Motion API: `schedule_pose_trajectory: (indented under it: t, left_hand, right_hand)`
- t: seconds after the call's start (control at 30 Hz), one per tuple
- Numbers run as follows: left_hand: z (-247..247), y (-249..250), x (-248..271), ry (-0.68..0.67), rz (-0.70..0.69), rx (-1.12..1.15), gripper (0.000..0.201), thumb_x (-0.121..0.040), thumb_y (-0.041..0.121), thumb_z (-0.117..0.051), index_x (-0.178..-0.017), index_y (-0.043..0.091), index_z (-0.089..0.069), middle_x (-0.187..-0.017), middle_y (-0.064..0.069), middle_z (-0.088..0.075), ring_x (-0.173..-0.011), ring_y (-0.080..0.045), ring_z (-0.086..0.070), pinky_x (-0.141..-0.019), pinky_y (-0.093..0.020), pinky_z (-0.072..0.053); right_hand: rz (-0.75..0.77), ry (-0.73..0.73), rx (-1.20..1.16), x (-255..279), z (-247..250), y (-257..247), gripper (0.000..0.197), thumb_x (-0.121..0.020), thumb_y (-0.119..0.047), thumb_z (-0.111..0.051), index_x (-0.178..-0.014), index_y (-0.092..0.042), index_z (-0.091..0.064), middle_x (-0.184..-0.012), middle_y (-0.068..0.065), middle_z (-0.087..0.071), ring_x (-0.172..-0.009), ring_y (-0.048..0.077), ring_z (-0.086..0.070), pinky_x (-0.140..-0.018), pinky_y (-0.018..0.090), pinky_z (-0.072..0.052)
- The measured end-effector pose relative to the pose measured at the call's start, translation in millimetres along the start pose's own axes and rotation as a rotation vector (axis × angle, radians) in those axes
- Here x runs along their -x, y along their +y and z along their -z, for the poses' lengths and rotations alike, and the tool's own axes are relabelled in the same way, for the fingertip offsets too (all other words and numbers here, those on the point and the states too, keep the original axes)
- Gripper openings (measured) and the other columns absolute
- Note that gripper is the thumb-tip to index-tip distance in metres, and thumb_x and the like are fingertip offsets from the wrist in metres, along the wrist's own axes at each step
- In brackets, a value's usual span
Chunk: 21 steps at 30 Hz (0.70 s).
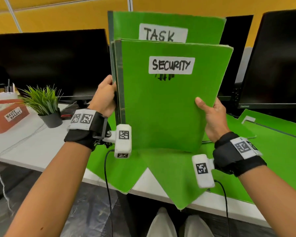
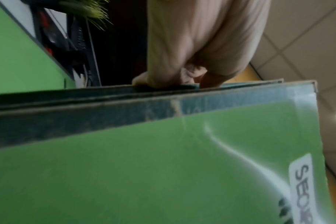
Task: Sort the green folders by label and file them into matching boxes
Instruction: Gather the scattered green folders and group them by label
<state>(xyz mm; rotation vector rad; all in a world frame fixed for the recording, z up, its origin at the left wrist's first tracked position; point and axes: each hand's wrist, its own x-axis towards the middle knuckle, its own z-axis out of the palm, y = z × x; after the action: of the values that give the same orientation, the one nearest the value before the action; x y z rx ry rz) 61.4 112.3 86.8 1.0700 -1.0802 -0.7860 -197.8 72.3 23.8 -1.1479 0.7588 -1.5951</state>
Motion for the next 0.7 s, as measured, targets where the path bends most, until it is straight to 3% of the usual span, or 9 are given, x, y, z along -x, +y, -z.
schedule_pose_trajectory:
  t: [0.1,0.17,0.23,0.27,0.33,0.4,0.47,0.6,0.7]
  left_hand:
    - [-12,7,12,-0.029,-0.070,0.139,0.040,-0.102,0.030,-0.025,-0.073,0.017,-0.048,-0.055,0.006,-0.045,-0.050,-0.004,-0.042,-0.054,-0.019,-0.038]
    - [-22,9,18,-0.086,-0.130,0.132,0.058,-0.097,0.053,-0.016,-0.091,0.011,-0.055,-0.067,-0.009,-0.062,-0.059,-0.003,-0.048,-0.061,-0.017,-0.042]
    - [-34,8,22,-0.141,-0.160,0.024,0.076,-0.072,0.079,-0.041,-0.112,0.015,-0.047,-0.096,-0.011,-0.062,-0.081,-0.007,-0.052,-0.079,-0.024,-0.047]
    - [-39,7,24,-0.147,-0.168,-0.057,0.084,-0.058,0.079,-0.058,-0.114,0.019,-0.042,-0.103,-0.002,-0.057,-0.090,-0.008,-0.052,-0.087,-0.030,-0.046]
    - [-45,-1,23,-0.149,-0.194,-0.155,0.080,-0.064,0.056,-0.072,-0.122,0.018,-0.032,-0.112,0.007,-0.049,-0.103,-0.003,-0.051,-0.098,-0.027,-0.044]
    - [-54,-9,22,-0.145,-0.176,-0.157,0.080,-0.084,0.028,-0.064,-0.141,0.007,-0.014,-0.135,0.006,-0.038,-0.123,-0.001,-0.042,-0.108,-0.018,-0.033]
    - [-60,-17,25,-0.164,-0.134,-0.145,0.092,-0.086,0.023,-0.060,-0.147,0.005,0.005,-0.154,-0.005,-0.019,-0.141,-0.015,-0.025,-0.118,-0.032,-0.022]
    - [-76,-30,28,-0.235,-0.064,-0.144,0.089,-0.082,0.026,-0.066,-0.145,0.007,-0.005,-0.149,-0.006,-0.030,-0.137,-0.020,-0.033,-0.114,-0.045,-0.031]
    - [-90,-27,29,-0.247,-0.121,-0.173,0.069,-0.081,0.019,-0.069,-0.131,0.013,-0.021,-0.121,0.010,-0.045,-0.111,-0.001,-0.048,-0.100,-0.018,-0.043]
  right_hand:
    - [0.022,0.032,-0.029,3,1,-9,0.062,-0.064,-0.027,-0.073,-0.121,-0.014,-0.053,-0.106,-0.007,-0.064,-0.096,0.005,-0.062,-0.080,0.020,-0.051]
    - [0.053,0.059,-0.039,2,4,-17,0.067,-0.051,-0.039,-0.076,-0.112,-0.020,-0.055,-0.109,-0.006,-0.065,-0.103,0.010,-0.062,-0.087,0.025,-0.051]
    - [0.099,0.088,-0.029,1,9,-23,0.068,-0.052,-0.039,-0.076,-0.114,-0.020,-0.054,-0.117,-0.001,-0.062,-0.114,0.016,-0.057,-0.098,0.031,-0.046]
    - [0.122,0.101,-0.012,0,13,-25,0.065,-0.061,-0.033,-0.076,-0.119,-0.017,-0.052,-0.122,0.001,-0.060,-0.117,0.017,-0.055,-0.102,0.032,-0.044]
    - [0.171,0.122,0.042,0,21,-29,0.058,-0.072,-0.025,-0.073,-0.123,-0.012,-0.049,-0.131,0.006,-0.054,-0.123,0.019,-0.049,-0.108,0.036,-0.039]
    - [0.206,0.128,0.124,1,30,-34,0.044,-0.073,-0.024,-0.072,-0.111,-0.019,-0.051,-0.131,0.009,-0.053,-0.124,0.022,-0.047,-0.109,0.039,-0.037]
    - [0.220,0.143,0.225,2,41,-36,0.030,-0.079,-0.018,-0.070,-0.097,-0.027,-0.047,-0.123,0.007,-0.053,-0.117,0.019,-0.048,-0.106,0.037,-0.038]
    - [0.214,0.143,0.231,3,65,-36,0.045,-0.082,-0.009,-0.067,-0.107,-0.027,-0.034,-0.126,0.010,-0.050,-0.110,0.015,-0.053,-0.094,0.026,-0.048]
    - [0.178,0.119,0.231,1,78,-39,0.071,-0.076,-0.021,-0.072,-0.132,-0.010,-0.029,-0.135,0.006,-0.046,-0.115,0.007,-0.051,-0.094,0.018,-0.046]
